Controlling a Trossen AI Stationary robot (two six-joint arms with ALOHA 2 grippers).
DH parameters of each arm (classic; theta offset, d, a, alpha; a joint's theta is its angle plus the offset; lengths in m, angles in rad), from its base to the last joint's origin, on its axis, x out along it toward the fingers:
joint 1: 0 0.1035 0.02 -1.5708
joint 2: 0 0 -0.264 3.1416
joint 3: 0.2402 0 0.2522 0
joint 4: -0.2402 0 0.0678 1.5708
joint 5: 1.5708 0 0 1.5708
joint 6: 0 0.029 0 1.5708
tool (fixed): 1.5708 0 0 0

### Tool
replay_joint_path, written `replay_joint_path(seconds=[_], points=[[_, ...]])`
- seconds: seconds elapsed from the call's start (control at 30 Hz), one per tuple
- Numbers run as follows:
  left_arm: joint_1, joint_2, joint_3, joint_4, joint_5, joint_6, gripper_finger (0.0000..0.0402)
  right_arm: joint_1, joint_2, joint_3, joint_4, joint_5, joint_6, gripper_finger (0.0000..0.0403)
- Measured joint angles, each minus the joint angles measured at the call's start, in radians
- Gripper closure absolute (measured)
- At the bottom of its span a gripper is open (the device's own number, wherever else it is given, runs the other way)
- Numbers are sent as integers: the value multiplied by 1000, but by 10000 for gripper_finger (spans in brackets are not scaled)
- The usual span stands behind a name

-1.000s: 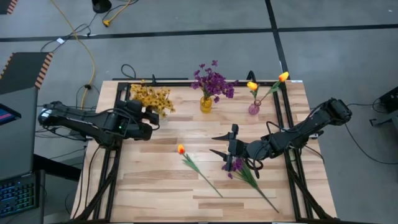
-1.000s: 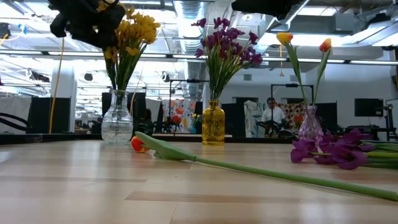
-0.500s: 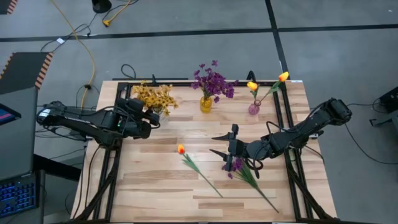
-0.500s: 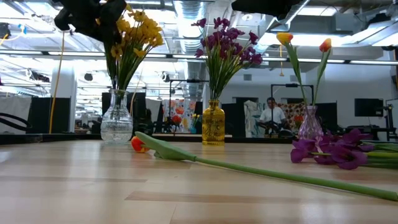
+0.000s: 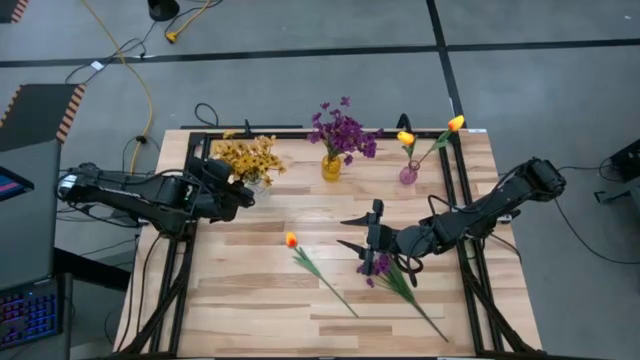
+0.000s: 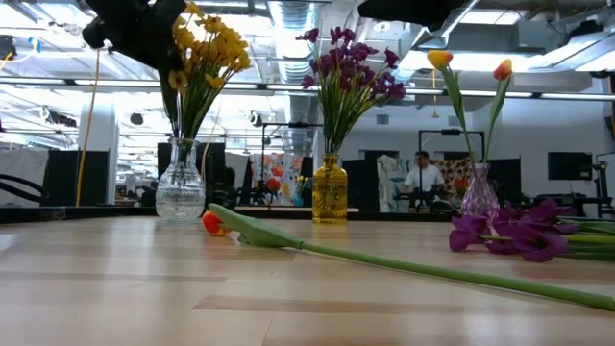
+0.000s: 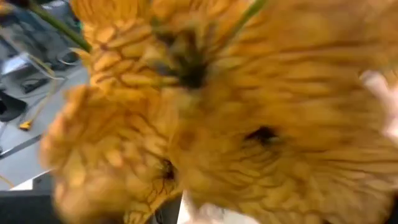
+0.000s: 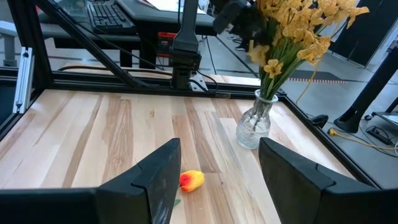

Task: Sort flowers into vase by color
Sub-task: Put the yellow flowers into the transparent vase

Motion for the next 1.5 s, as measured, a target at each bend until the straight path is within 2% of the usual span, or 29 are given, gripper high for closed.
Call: replay_joint_path(seconds=[0.13, 0.47, 0.73, 1.1, 1.27, 1.5], points=[[0, -28, 0, 8, 69, 28, 227, 0, 0, 0, -2, 0, 0, 159], [0, -123, 0, 20, 115, 27, 227, 0, 0, 0, -2, 0, 0, 159], [0, -190, 0, 20, 221, 37, 227, 0, 0, 0, -2, 0, 0, 159], [0, -165, -1, 33, 145, 35, 230, 0, 0, 0, -2, 0, 0, 159], [0, -115, -1, 33, 138, 39, 263, 0, 0, 0, -1, 0, 0, 159], [0, -83, -2, 32, 127, 47, 352, 0, 0, 0, -2, 0, 0, 159]])
